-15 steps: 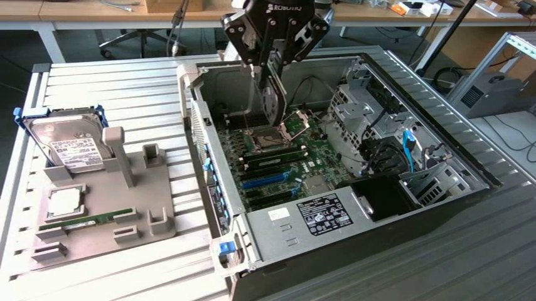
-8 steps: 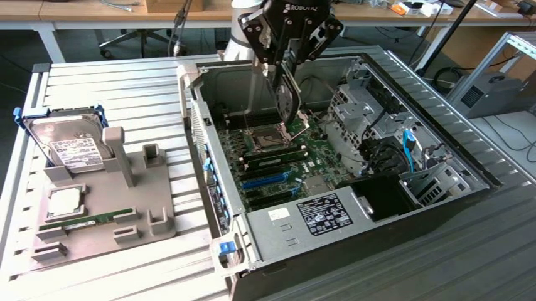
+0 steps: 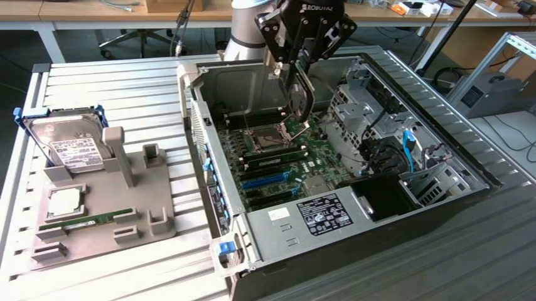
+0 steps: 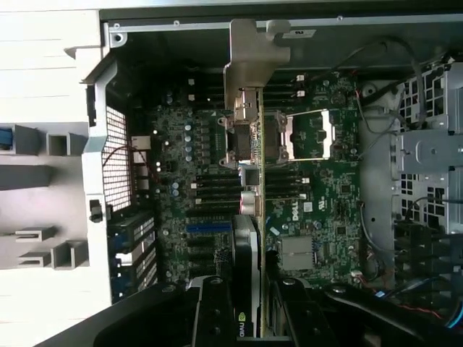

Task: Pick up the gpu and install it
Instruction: 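Pick up the gpu and move the gpu toward the slot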

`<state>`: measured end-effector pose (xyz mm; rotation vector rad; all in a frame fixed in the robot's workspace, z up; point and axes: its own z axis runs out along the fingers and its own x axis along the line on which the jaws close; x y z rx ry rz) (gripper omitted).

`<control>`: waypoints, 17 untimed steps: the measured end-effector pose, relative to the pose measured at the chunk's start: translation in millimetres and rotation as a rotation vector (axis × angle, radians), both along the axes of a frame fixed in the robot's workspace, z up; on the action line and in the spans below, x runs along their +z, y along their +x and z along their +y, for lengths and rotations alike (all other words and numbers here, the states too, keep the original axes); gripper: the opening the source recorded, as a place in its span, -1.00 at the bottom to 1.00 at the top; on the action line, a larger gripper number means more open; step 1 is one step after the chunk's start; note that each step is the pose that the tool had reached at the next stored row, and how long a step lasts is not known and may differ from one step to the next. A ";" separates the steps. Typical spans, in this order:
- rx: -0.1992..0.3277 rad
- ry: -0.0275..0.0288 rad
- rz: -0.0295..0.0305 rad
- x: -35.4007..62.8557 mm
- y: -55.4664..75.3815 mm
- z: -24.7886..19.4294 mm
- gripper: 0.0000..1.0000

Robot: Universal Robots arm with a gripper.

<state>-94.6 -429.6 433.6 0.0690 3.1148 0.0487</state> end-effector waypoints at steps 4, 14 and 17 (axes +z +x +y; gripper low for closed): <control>0.000 0.0001 0.0000 0.0 9.1 0.0 -0.46; 0.000 0.0000 0.0000 0.0 33.8 0.2 -0.46; 0.000 0.0000 0.0000 0.0 45.9 0.3 -0.46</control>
